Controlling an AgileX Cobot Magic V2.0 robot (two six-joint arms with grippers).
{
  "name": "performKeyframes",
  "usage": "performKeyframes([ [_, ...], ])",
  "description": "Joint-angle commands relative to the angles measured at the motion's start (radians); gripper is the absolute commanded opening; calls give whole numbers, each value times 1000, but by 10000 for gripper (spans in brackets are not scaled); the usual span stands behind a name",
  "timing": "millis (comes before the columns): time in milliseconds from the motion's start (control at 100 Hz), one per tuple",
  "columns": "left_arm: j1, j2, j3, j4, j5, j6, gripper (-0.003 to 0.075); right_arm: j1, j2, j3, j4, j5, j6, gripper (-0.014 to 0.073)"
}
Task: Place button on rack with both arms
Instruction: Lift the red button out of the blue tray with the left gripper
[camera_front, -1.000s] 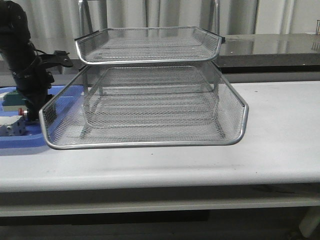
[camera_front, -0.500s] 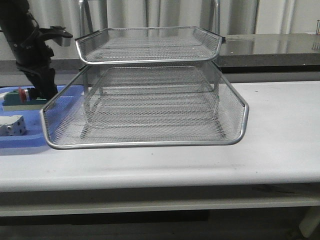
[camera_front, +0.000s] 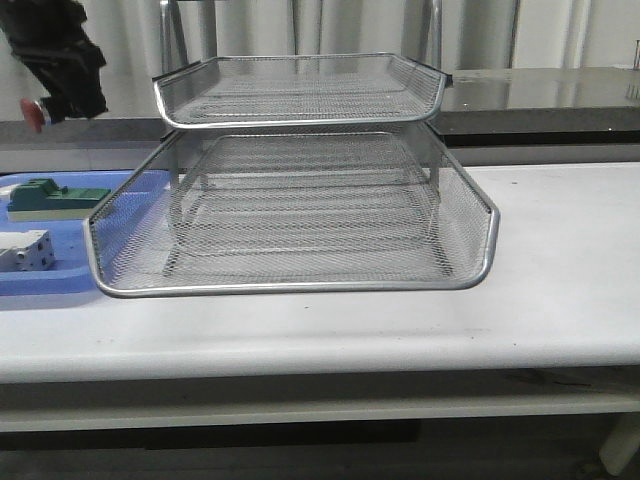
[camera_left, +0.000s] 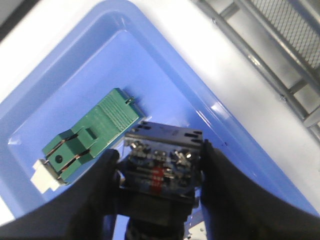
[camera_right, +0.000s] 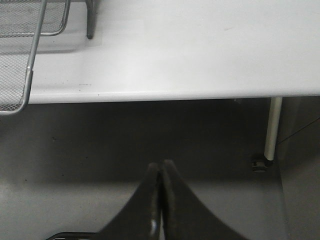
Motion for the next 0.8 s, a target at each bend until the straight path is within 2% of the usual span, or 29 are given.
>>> performKeyframes([
  [0, -1, -139, 8, -10, 22, -33, -20, -3, 3, -33, -17, -57, -3, -71],
  [240, -7, -356, 215, -44, 22, -58, -20, -3, 3, -33, -17, -57, -3, -71],
  [450, -57, -517, 413, -79, 22, -58, -20, -3, 3, -33, -17, -57, -3, -71],
  [570, -112, -556, 492, -117, 22, -58, -20, -3, 3, -33, -17, -57, -3, -71],
  [790, -275, -566, 586, -134, 22, -53, -20, -3, 3, -33, -17, -57, -3, -71],
])
